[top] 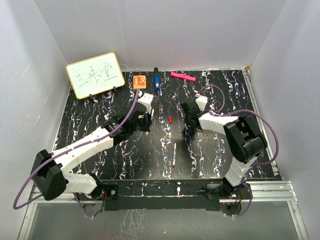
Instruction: Insert the pens into the pen caps
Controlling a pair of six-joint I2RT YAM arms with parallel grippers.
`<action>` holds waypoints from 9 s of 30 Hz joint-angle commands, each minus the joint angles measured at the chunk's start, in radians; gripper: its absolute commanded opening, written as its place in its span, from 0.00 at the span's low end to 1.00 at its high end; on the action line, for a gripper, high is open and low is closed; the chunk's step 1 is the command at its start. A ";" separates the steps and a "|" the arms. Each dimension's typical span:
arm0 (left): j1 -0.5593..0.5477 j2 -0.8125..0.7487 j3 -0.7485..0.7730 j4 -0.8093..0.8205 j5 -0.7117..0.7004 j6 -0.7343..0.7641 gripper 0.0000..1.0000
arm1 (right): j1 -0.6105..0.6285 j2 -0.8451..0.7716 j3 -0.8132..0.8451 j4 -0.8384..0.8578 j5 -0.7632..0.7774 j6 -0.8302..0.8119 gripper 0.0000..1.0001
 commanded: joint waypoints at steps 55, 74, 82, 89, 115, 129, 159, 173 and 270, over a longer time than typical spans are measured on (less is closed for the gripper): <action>0.005 -0.004 -0.002 0.029 -0.043 0.009 0.00 | 0.080 0.216 0.089 -0.224 -0.021 -0.001 0.09; 0.005 -0.007 -0.114 0.238 0.109 -0.018 0.00 | 0.061 -0.046 0.172 0.019 0.037 -0.108 0.00; 0.006 -0.007 -0.241 0.523 0.273 -0.075 0.00 | 0.059 -0.314 -0.057 0.431 -0.032 -0.237 0.00; 0.005 0.015 -0.280 0.711 0.383 -0.168 0.00 | 0.059 -0.507 -0.310 0.854 -0.255 -0.306 0.00; 0.004 0.117 -0.212 0.898 0.556 -0.334 0.00 | 0.059 -0.612 -0.454 1.207 -0.542 -0.233 0.00; 0.005 0.085 -0.231 0.929 0.531 -0.331 0.00 | 0.061 -0.604 -0.465 1.208 -0.541 -0.229 0.00; 0.004 0.075 -0.237 0.924 0.516 -0.320 0.00 | 0.063 -0.600 -0.468 1.206 -0.551 -0.206 0.00; 0.005 0.075 -0.231 0.921 0.518 -0.323 0.00 | 0.066 -0.599 -0.468 1.199 -0.565 -0.191 0.00; 0.063 -0.075 -0.263 0.663 0.264 -0.143 0.00 | 0.246 -0.484 -0.180 0.869 -0.273 -0.452 0.34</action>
